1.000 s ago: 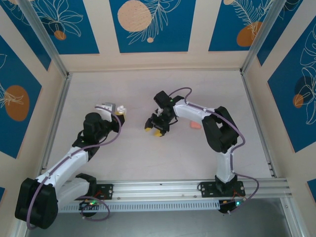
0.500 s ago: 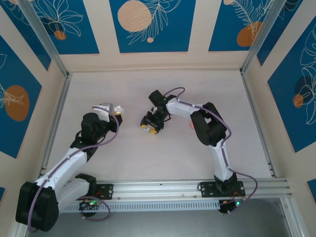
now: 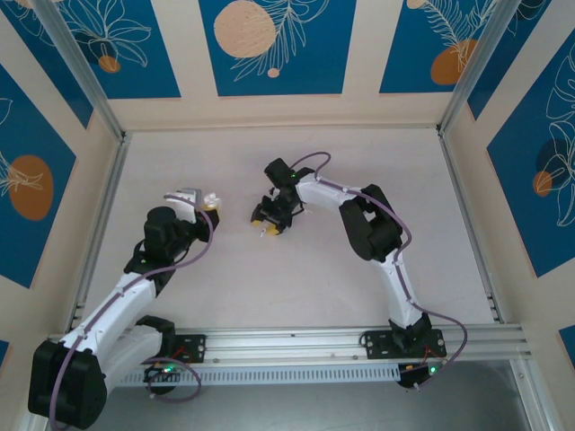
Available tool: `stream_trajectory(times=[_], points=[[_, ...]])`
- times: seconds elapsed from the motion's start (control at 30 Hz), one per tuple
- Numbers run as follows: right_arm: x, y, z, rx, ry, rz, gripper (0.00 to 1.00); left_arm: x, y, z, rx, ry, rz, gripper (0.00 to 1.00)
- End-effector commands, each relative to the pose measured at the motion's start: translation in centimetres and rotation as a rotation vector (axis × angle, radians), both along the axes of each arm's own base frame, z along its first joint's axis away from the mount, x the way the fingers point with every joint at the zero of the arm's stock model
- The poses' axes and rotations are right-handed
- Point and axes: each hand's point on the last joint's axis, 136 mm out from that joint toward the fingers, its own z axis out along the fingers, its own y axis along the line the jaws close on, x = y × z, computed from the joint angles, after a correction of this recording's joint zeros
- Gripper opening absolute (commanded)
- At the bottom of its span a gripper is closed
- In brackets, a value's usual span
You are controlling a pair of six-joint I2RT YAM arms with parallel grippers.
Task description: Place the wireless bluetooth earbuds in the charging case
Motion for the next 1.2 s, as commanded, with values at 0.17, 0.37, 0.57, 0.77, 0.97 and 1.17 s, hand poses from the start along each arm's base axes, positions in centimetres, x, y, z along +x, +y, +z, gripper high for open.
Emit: stream_trajectory(times=[0.17,0.37,0.57,0.77,0.97,1.17], points=[[1.6,-0.4,1.0,-0.051,-0.076,0.058,0.47,-0.1,1.0,-0.1,0.033,-0.004,0.026,0.19],[1.2,-1.3,3.1,-0.161,-0.177,0.21,0.47,-0.3,1.4,-0.1,0.055,-0.004,0.036,0.19],[0.7,-0.8,3.7,-0.145,-0.271,0.428,0.48,-0.5,1.4,-0.2,0.049,0.004,0.031,0.19],[1.3,1.8,4.7,-0.009,-0.311,0.491,0.51,-0.6,1.3,-0.2,0.04,0.006,0.031,0.18],[1.7,4.8,5.2,0.137,-0.346,0.541,0.51,-0.7,1.5,0.0,0.038,0.003,0.038,0.19],[2.0,5.1,3.7,0.133,-0.329,0.571,0.51,-0.8,1.6,0.0,0.05,0.006,0.043,0.19]])
